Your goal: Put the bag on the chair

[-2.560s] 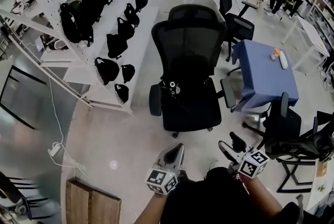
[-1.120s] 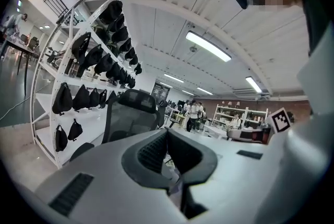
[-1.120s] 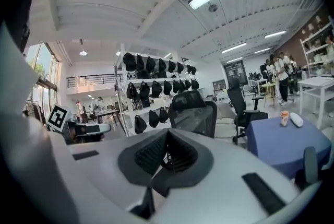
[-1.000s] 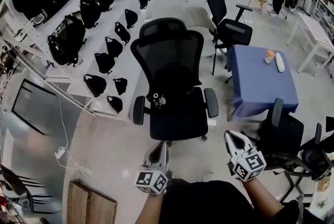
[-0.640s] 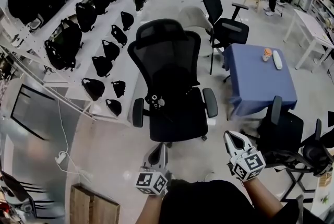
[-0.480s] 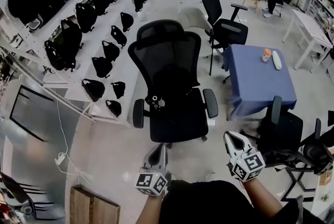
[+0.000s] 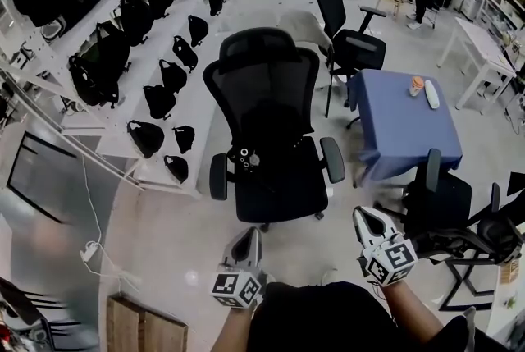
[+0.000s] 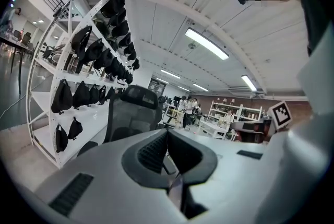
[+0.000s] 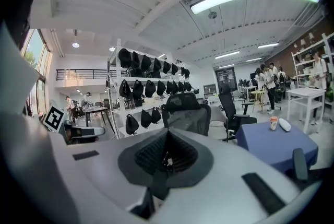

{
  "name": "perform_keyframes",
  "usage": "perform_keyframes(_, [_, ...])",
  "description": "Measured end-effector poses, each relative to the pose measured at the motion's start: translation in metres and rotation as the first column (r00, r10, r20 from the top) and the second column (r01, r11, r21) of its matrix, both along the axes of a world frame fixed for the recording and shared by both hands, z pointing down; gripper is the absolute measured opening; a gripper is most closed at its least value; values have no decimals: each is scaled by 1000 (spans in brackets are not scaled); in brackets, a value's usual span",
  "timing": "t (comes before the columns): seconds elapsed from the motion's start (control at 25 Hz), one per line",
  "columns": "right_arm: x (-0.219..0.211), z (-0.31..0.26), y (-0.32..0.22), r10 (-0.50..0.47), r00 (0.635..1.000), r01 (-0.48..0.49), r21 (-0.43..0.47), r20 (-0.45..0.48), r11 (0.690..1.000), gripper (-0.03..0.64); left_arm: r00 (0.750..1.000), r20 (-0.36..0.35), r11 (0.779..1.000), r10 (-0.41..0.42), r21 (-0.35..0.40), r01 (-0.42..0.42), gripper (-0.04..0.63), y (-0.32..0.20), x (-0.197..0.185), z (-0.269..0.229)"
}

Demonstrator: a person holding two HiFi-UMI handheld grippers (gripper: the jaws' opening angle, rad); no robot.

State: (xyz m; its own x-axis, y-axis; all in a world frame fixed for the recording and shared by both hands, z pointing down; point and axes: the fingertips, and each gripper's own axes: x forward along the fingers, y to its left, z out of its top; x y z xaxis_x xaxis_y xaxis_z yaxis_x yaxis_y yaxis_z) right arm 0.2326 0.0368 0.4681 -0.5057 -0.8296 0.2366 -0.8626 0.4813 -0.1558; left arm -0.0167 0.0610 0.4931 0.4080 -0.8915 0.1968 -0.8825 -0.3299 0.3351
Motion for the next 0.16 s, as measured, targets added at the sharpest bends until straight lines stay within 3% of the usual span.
perform_keyframes(0.16, [-23,2,1,1,1000,-1,3,-5,1000,0,1000,-10,1000,8,-3,-8,11,-3,-24,2])
